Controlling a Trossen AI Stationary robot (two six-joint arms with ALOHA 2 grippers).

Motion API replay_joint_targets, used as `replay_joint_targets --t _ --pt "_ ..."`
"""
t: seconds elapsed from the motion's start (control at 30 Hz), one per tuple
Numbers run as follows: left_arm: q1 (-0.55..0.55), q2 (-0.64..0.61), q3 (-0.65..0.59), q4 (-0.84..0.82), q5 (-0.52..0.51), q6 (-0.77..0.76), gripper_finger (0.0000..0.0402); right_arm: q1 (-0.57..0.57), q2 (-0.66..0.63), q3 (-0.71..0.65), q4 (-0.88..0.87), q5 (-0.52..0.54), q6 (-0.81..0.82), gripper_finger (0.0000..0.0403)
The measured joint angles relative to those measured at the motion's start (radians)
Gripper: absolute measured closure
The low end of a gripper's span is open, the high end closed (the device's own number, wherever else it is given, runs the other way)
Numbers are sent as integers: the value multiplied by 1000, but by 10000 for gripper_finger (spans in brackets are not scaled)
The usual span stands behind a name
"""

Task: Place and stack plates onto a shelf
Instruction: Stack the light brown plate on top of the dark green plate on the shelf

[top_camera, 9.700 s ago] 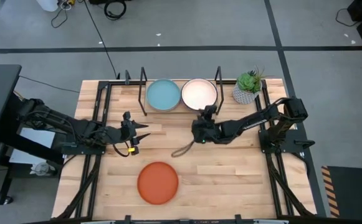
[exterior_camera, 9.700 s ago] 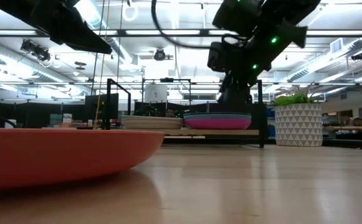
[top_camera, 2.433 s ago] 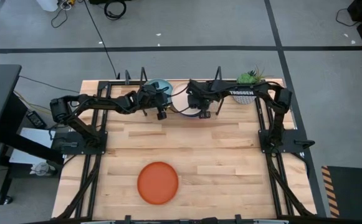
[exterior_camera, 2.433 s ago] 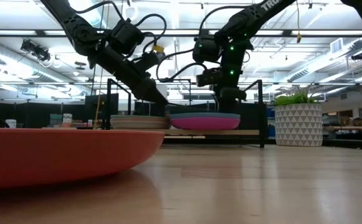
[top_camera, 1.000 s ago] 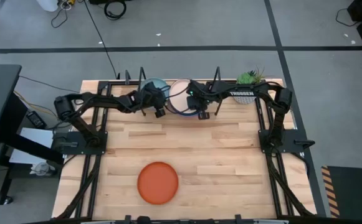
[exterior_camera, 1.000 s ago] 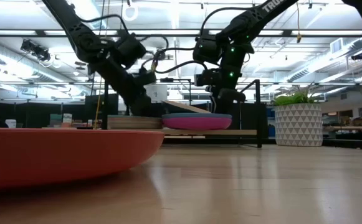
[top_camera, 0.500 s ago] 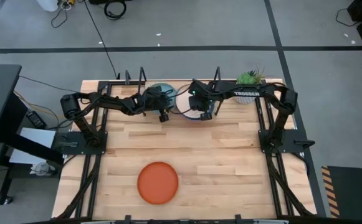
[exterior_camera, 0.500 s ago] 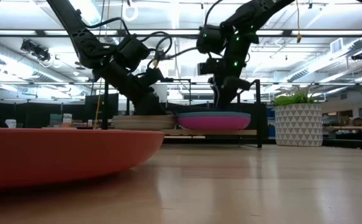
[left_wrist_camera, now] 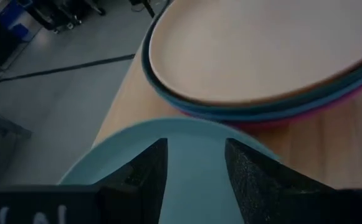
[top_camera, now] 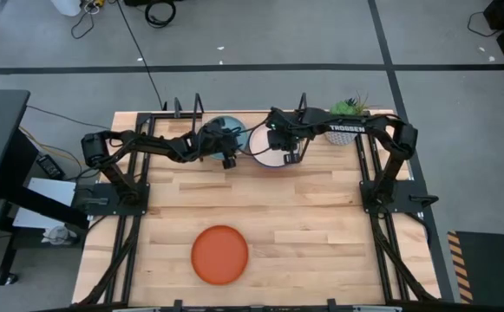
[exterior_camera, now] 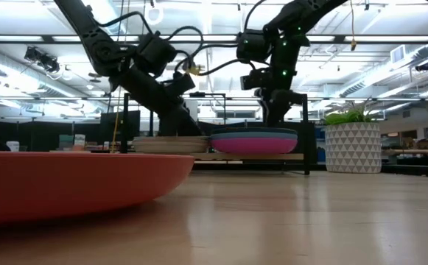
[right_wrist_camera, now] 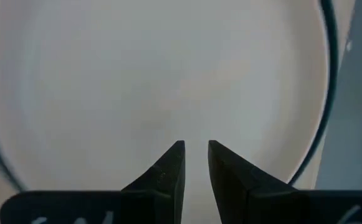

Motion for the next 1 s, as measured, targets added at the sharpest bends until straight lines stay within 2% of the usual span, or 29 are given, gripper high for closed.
replay_joint_targets --t 0.2,0.37,0.5,0.77,0.87,1.0 --pt "13 0 0 -67 -7 -33 233 38 0 25 -136 73 78 326" --pt "21 0 0 -77 -8 -65 233 77 7 25 -230 80 119 326" --pt "23 0 0 -75 -8 -65 233 123 10 25 -257 133 127 332" --pt "24 0 0 -78 -7 -71 233 125 10 25 -280 119 143 345" --pt "24 0 0 -78 -7 -77 233 104 13 8 -241 75 141 348" --pt "24 0 0 -78 -3 -92 233 85 21 -26 -201 73 136 348"
